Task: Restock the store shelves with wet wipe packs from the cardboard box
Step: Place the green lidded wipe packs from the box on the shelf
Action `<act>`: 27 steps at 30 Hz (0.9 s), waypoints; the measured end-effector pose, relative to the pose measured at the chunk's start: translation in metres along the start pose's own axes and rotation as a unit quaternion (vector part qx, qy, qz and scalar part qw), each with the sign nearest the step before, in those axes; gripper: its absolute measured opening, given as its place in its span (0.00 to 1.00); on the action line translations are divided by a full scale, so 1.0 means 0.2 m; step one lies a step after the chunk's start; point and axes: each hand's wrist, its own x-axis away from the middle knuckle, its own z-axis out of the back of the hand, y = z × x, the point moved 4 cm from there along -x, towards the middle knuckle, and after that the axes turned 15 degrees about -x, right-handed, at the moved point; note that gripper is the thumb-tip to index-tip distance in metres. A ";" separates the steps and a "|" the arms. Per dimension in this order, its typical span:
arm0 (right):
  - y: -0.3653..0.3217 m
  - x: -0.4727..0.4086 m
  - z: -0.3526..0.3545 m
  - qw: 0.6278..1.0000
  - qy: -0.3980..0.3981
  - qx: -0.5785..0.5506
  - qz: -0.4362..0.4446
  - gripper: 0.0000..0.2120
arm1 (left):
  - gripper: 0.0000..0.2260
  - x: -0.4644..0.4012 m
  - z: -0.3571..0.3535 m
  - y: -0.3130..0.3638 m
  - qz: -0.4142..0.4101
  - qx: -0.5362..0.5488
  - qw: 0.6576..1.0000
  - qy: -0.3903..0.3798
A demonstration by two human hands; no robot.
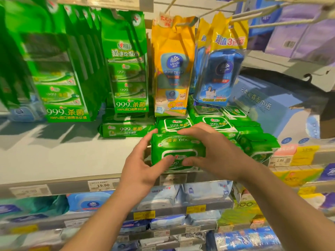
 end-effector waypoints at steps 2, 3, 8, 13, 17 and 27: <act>0.02 -0.01 -0.02 1.000 -0.002 0.003 0.023 0.35 | 0.35 0.01 0.02 -0.03 0.008 -0.049 0.999 0.012; 0.03 -0.02 -0.02 0.999 -0.009 0.007 0.032 0.34 | 0.36 0.02 0.02 -0.04 0.010 -0.066 0.998 0.011; 0.04 -0.04 -0.04 0.998 -0.012 0.056 0.029 0.33 | 0.39 0.02 0.02 -0.04 -0.003 -0.186 0.982 0.033; 0.05 -0.04 -0.04 0.996 -0.015 0.076 0.032 0.34 | 0.36 0.00 0.02 -0.04 -0.008 -0.208 0.976 0.068; 0.10 -0.03 -0.06 0.996 -0.039 0.081 0.022 0.35 | 0.35 0.03 0.01 -0.08 -0.014 -0.219 0.974 0.054; 0.13 -0.01 -0.12 0.986 0.010 0.158 0.044 0.34 | 0.33 -0.01 -0.03 -0.09 -0.026 -0.262 0.963 0.057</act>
